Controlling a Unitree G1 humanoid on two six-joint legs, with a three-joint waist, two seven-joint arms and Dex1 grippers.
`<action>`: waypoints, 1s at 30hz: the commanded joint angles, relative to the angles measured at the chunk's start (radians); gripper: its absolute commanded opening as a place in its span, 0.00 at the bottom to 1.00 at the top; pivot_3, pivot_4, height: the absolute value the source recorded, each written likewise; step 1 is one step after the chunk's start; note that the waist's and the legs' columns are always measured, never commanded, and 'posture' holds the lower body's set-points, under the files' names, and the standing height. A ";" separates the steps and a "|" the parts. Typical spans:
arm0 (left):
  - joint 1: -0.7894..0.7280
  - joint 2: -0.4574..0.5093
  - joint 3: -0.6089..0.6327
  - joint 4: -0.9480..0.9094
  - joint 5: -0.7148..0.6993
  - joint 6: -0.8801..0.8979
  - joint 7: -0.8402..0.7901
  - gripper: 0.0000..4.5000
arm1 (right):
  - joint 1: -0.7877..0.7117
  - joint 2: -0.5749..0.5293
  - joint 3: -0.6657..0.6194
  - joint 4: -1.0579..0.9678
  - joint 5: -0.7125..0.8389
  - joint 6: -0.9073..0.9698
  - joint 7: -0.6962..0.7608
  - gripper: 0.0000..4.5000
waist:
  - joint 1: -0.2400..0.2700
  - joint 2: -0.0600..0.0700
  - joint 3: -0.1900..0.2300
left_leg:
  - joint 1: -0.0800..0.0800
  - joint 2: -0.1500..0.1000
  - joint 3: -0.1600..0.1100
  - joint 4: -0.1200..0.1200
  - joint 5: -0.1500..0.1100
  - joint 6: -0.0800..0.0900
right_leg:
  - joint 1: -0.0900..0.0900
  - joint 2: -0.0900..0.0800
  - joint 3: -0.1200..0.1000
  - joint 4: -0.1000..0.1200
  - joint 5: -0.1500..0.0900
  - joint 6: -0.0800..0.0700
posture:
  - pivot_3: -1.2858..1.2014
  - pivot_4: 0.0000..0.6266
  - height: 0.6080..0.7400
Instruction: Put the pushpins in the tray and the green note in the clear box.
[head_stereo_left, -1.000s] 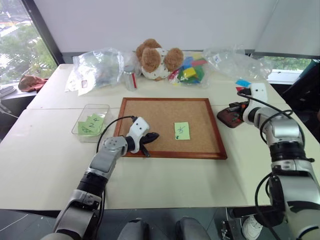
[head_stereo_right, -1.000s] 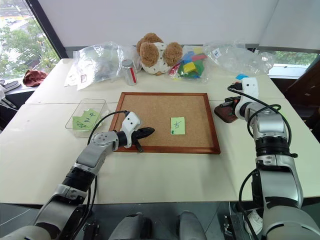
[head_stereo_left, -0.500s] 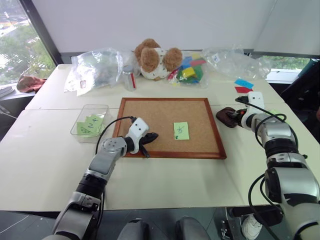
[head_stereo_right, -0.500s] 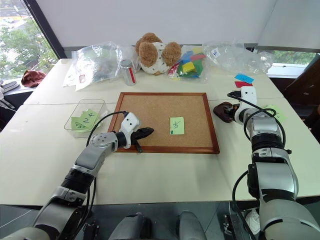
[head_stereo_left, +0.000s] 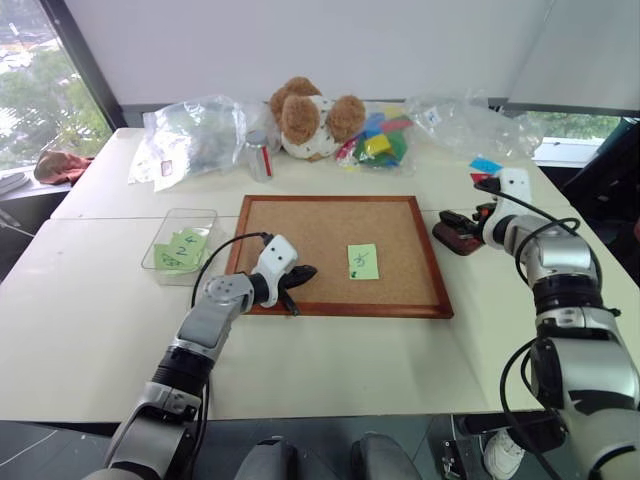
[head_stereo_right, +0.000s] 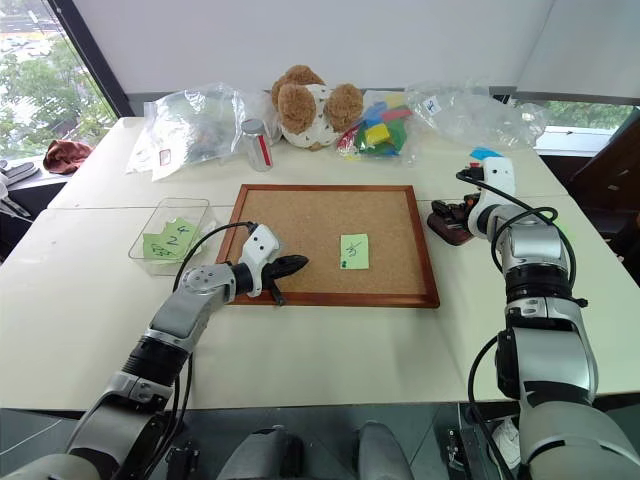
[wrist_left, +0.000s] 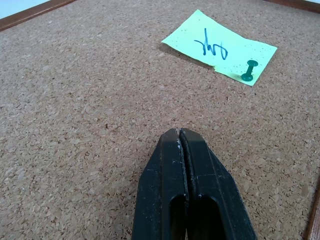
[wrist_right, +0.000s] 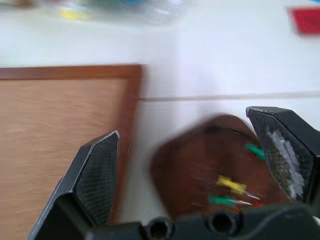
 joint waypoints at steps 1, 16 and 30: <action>0.044 0.010 -0.038 0.054 0.031 0.030 -0.015 0.00 | 0.098 0.002 0.032 -0.371 0.086 0.145 0.068 0.99 | 0.001 0.000 0.000 | 0.000 0.000 0.000 0.000 0.000 0.000 | 0.000 0.000 0.000 0.000 0.000 0.000 | 0.52 0.24 1.00; 0.038 0.016 -0.041 0.059 0.035 0.024 -0.030 0.00 | 0.349 0.145 0.305 -0.875 0.109 0.311 -0.008 0.60 | 0.000 0.000 0.000 | 0.000 0.000 0.000 0.000 0.000 0.001 | 0.000 0.000 0.000 0.000 0.000 0.000 | 0.52 0.24 1.00; 0.042 0.018 -0.032 0.051 0.033 0.032 -0.022 0.00 | 0.315 0.172 0.324 -0.690 0.070 0.204 0.017 0.60 | 0.000 0.000 0.000 | 0.000 0.000 0.000 0.000 0.000 0.000 | 0.000 0.000 0.000 0.000 0.000 0.000 | 0.52 0.24 1.00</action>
